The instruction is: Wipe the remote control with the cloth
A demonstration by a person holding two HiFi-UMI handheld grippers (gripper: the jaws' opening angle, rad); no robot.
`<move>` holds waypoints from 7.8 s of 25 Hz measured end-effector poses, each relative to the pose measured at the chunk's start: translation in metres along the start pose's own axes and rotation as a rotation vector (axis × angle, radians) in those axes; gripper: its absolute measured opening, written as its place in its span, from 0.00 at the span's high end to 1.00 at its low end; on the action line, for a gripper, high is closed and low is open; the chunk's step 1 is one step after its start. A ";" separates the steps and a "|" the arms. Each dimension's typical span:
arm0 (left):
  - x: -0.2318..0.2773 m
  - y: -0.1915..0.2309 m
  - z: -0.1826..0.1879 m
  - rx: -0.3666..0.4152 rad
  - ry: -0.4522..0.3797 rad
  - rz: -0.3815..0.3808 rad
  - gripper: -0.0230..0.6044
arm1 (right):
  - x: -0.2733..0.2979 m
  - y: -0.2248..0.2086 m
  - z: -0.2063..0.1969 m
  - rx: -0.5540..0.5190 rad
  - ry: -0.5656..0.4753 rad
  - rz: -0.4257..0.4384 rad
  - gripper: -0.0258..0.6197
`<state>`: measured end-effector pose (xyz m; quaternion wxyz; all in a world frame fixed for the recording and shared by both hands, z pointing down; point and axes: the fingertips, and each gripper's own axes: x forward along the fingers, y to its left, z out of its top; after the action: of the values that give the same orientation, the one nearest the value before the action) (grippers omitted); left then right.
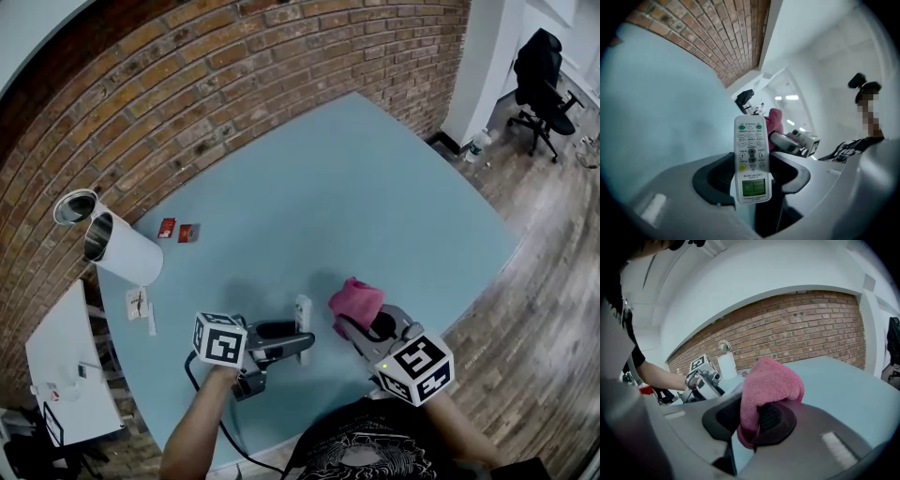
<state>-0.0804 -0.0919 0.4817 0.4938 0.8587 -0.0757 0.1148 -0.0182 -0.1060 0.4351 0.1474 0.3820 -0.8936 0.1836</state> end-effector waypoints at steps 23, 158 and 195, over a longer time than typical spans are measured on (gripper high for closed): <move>-0.004 -0.102 0.027 -0.104 -0.255 -0.617 0.59 | -0.019 0.054 0.084 -0.569 -0.111 0.063 0.86; 0.048 -0.037 0.026 0.585 0.101 0.343 0.59 | -0.069 -0.011 0.109 -0.297 -0.340 -0.012 0.86; 0.067 -0.102 -0.001 0.956 0.219 0.171 0.59 | -0.061 -0.009 0.108 0.113 -0.296 0.514 0.86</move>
<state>0.0089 -0.0410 0.4162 0.0387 0.9626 -0.0325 0.2661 0.0157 -0.1206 0.3162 -0.0571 0.1735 -0.9612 0.2066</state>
